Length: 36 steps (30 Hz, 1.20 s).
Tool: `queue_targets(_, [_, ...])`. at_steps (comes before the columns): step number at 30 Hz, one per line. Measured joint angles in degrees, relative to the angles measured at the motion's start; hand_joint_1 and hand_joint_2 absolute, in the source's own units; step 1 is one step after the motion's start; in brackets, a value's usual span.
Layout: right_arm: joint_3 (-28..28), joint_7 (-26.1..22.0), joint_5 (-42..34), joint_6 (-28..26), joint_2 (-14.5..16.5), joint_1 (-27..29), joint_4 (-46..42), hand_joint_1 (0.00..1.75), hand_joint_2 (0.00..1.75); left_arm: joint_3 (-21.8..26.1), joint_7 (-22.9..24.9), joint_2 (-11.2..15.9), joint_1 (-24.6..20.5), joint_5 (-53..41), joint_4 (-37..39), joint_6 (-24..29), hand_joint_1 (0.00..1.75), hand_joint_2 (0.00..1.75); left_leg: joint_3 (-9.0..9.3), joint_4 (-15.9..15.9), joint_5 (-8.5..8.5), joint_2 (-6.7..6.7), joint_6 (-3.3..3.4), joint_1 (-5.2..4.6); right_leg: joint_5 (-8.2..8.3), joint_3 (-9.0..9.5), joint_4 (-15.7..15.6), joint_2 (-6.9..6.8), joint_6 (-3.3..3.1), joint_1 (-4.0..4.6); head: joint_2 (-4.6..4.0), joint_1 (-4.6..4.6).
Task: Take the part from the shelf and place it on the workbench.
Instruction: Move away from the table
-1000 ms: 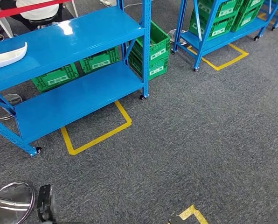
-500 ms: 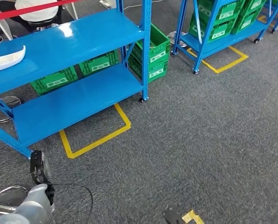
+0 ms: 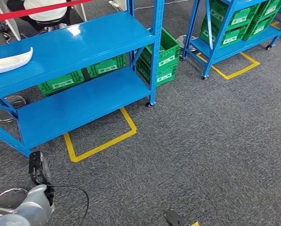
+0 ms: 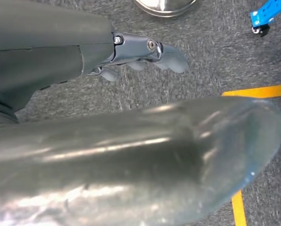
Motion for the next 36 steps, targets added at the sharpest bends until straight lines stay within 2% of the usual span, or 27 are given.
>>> queue_targets(2, [0.0, 0.0, 0.0, 0.0, 0.0, 0.0, 0.0, 0.00, 0.00, -0.2, -0.1, 0.1, -0.1, 0.0, 0.0, 0.0, 0.00, 0.00, 0.20, -0.1, -0.38, 0.09, -0.54, 0.03, -0.41, 0.37, -0.6, 0.05, -0.39, -0.16, 0.00, -0.09])
queue_targets(4, [0.0, -0.1, 0.0, 0.1, 0.0, -0.2, 0.0, 0.00, 0.00, -0.4, -0.2, 0.1, -0.2, 0.3, 0.0, -0.1, 0.00, 0.00, -1.06, 2.8, -2.20, 0.36, -1.01, 0.01, -0.60, 1.12, -1.3, 0.05, -0.85, -0.45, 0.00, -0.20])
queue_targets(6, [0.0, -0.1, 0.2, 0.1, 0.0, -0.1, -0.1, 0.00, 0.00, -0.6, -0.3, 0.1, -0.1, 0.9, 0.0, -0.1, 0.00, 0.00, -5.09, 10.0, -5.11, 0.54, -1.19, 0.03, -0.95, 1.81, -1.6, 0.02, -1.18, -0.57, 0.00, -0.30])
queue_targets(7, [0.0, -0.2, 0.3, 0.1, 0.0, 0.0, -0.1, 0.00, 0.00, -0.6, -0.4, 0.2, 0.1, 1.4, 0.0, 0.1, 0.00, 0.00, -7.38, 13.5, -5.95, 0.54, -1.26, 0.06, -1.21, 2.13, -1.7, 0.02, -1.23, -0.61, 0.00, -0.28])
queue_targets(8, [0.0, -0.4, 0.4, 0.1, 0.0, 0.1, -0.1, 0.00, 0.00, -0.7, -0.7, 0.2, 0.3, 1.9, 0.0, 0.3, 0.00, 0.00, -9.09, 15.6, -5.68, 0.55, -1.41, 0.13, -1.54, 2.50, -1.7, 0.02, -1.19, -0.68, 0.00, -0.29])
queue_targets(9, [0.0, -0.8, 0.5, 0.0, 0.0, 0.2, -0.1, 0.00, 0.00, -0.7, -1.2, 0.1, 0.6, 2.6, 0.0, 0.6, 0.00, 0.00, -9.89, 15.7, -4.14, 0.57, -1.63, 0.24, -1.91, 2.96, -1.6, 0.04, -1.08, -0.78, 0.00, -0.28])
queue_targets(10, [0.0, -1.1, 0.5, -0.1, 0.0, 0.1, -0.1, 0.00, 0.00, -0.8, -1.8, 0.1, 0.7, 3.2, 0.0, 1.0, 0.00, 0.00, -9.59, 13.6, -1.47, 0.64, -1.93, 0.41, -2.33, 3.54, -1.6, 0.06, -0.90, -0.92, 0.00, -0.28])
queue_targets(11, [-0.1, -1.4, 0.5, -0.2, 0.0, 0.0, -0.1, 0.00, 0.00, -1.0, -2.3, 0.1, 0.8, 3.7, 0.0, 1.3, 0.00, 0.00, -8.56, 10.0, 1.66, 0.80, -2.30, 0.66, -2.78, 4.16, -1.6, 0.07, -0.64, -1.08, 0.00, -0.30])
queue_targets(12, [-0.1, -1.7, 0.5, -0.3, 0.0, -0.1, -0.1, 0.00, 0.00, -1.1, -2.7, 0.0, 0.8, 4.0, 0.0, 1.5, 0.00, 0.00, -7.22, 6.4, 4.02, 1.00, -2.71, 0.85, -3.29, 4.66, -1.4, 0.09, -0.31, -1.09, 0.00, -0.34])
queue_targets(13, [-0.1, -1.8, 0.4, -0.4, 0.0, -0.3, -0.1, 0.00, 0.00, -1.2, -3.0, -0.1, 0.7, 4.2, 0.0, 1.6, 0.00, 0.00, -5.90, 3.1, 5.13, 1.20, -2.66, 0.97, -3.77, 4.97, -1.3, 0.10, 0.06, -1.02, 0.01, -0.43])
queue_targets(14, [-0.2, -1.8, 0.4, -0.4, 0.0, -0.4, -0.2, 0.00, 0.00, -1.3, -3.1, -0.2, 0.7, 4.2, 0.0, 1.7, 0.00, 0.00, -5.10, 1.3, 5.26, 1.34, -2.40, 1.00, -4.12, 5.12, -1.2, 0.08, 0.38, -0.91, 0.01, -0.44])
queue_targets(15, [-0.2, -1.9, 0.3, -0.4, 0.0, -0.5, -0.2, 0.00, 0.00, -1.4, -3.2, -0.4, 0.7, 4.2, 0.0, 1.8, 0.00, 0.00, -4.70, 0.5, 4.63, 1.36, -1.92, 0.91, -4.38, 5.10, -1.2, 0.03, 0.67, -0.77, 0.01, -0.46])
queue_targets(16, [-0.2, -2.1, 0.3, -0.5, 0.0, -0.5, -0.2, 0.00, 0.00, -1.4, -3.4, -0.5, 0.7, 4.4, 0.0, 1.9, 0.00, 0.00, -4.52, 0.2, 4.14, 1.30, -1.20, 0.89, -4.58, 5.23, -1.3, -0.06, 0.93, -0.77, 0.01, -0.44])
queue_targets(17, [-0.2, -2.8, 0.1, -0.9, 0.0, -0.6, -0.3, 0.00, 0.00, -1.5, -4.1, -0.6, 0.7, 4.8, -0.1, 2.3, 0.00, 0.00, -4.47, 0.3, 4.00, 1.21, -0.74, 0.90, -4.80, 5.29, -1.2, -0.15, 1.21, -0.82, 0.00, -0.37])
queue_targets(19, [-0.4, -5.6, -0.5, -2.2, 0.0, -0.9, -0.7, 0.00, 0.00, -1.5, -7.4, -1.1, 0.8, 6.5, -0.3, 4.0, 0.00, 0.00, -3.99, 0.3, 3.62, 1.08, 0.05, 0.95, -6.25, 4.05, 1.6, -0.26, 1.74, -0.93, 0.01, -0.08])
queue_targets(22, [-1.8, -11.8, -4.7, -5.8, 0.2, -1.6, -1.4, 0.00, 0.00, -2.0, -15.5, -2.6, 3.0, 7.1, -0.9, 6.3, 0.00, 0.00, -3.06, 0.3, 2.84, 1.08, 0.92, 0.63, -10.04, -2.42, 12.9, -0.28, 1.91, -0.95, 0.00, 0.31])
queue_targets(23, [-3.2, -14.5, -7.5, -7.4, 0.2, -1.3, -1.6, 0.00, 0.00, -2.5, -19.4, -3.4, 5.5, 6.5, -1.0, 5.8, 0.00, 0.00, -2.49, 0.2, 2.35, 1.12, 1.10, 0.45, -10.31, -4.14, 15.4, -0.28, 1.83, -0.95, 0.00, 0.33])
queue_targets(24, [-5.1, -17.6, -10.2, -8.8, 0.2, -0.7, -1.8, 0.00, 0.00, -3.0, -24.0, -4.1, 9.0, 5.9, -0.9, 4.9, 0.00, 0.00, -1.70, 0.2, 1.74, 1.19, 1.19, 0.29, -9.48, -4.83, 15.9, -0.27, 1.68, -0.90, 0.00, 0.38])
queue_targets(25, [-7.1, -20.4, -12.1, -9.6, 0.1, 0.2, -1.9, 0.00, 0.00, -3.4, -28.3, -4.7, 12.7, 5.7, -0.5, 3.9, 0.00, 0.00, -0.80, 0.2, 1.07, 1.26, 1.22, 0.16, -7.60, -4.42, 14.2, -0.26, 1.45, -0.80, 0.00, 0.36])
queue_targets(27, [-10.4, -23.8, -13.3, -9.8, -0.2, 1.8, -1.9, 0.00, 0.00, -3.6, -33.7, -5.4, 18.9, 5.7, 0.5, 2.7, 0.00, 0.00, 0.76, 0.2, -0.17, 1.20, 1.08, 0.01, -2.82, -1.74, 7.1, -0.15, 0.74, -0.47, 0.00, 0.42])
queue_targets(28, [-11.5, -24.3, -13.3, -9.8, -0.4, 2.5, -1.9, 0.00, 0.00, -3.6, -34.2, -5.7, 20.8, 5.6, 0.8, 2.5, 0.00, 0.00, 1.05, 0.3, -0.60, 0.94, 0.89, -0.07, -1.52, -0.35, 3.7, -0.10, 0.50, -0.35, 0.01, 0.48])
queue_targets(29, [-12.6, -24.5, -13.1, -9.8, -0.5, 2.8, -1.9, 0.00, 0.00, -3.6, -34.0, -5.8, 21.8, 5.3, 1.0, 2.5, 0.00, 0.00, 1.06, 0.4, -0.84, 0.68, 0.67, -0.11, -1.01, 0.50, 1.6, -0.04, 0.36, -0.27, 0.01, 0.50])
queue_targets(30, [-13.5, -24.6, -12.9, -9.9, -0.6, 2.9, -1.9, 0.00, 0.00, -3.6, -33.6, -5.7, 22.4, 5.1, 1.1, 2.6, 0.00, 0.00, 0.94, 0.3, -0.96, 0.46, 0.41, -0.12, -1.29, 0.89, 0.7, 0.02, 0.29, -0.20, 0.01, 0.51])
queue_targets(33, [-15.2, -24.5, -12.5, -9.9, -0.6, 2.9, -1.9, 0.00, 0.00, -3.6, -32.4, -5.5, 23.0, 4.8, 1.1, 2.9, 0.00, 0.00, 0.89, 0.4, -1.66, 0.43, -0.48, -0.03, -1.78, 1.36, -0.2, 0.05, -0.13, -0.41, 0.00, 0.46])
queue_targets(34, [-15.6, -24.5, -12.4, -10.0, -0.6, 2.8, -1.9, 0.00, 0.00, -3.7, -32.3, -5.5, 23.1, 4.8, 1.1, 2.9, 0.00, 0.00, 0.36, 1.7, -2.58, 0.51, -0.79, -0.02, -1.88, 1.66, -0.4, 0.00, -0.36, -0.55, 0.00, 0.39])
queue_targets(36, [-16.2, -25.0, -12.4, -9.9, -0.6, 2.8, -2.0, 0.00, 0.00, -3.7, -32.8, -5.5, 23.2, 5.1, 1.2, 2.1, 0.00, 0.00, -2.91, 8.0, -5.65, 0.65, -1.24, 0.02, -2.15, 2.18, -0.7, -0.15, -0.78, -0.67, 0.00, 0.29])
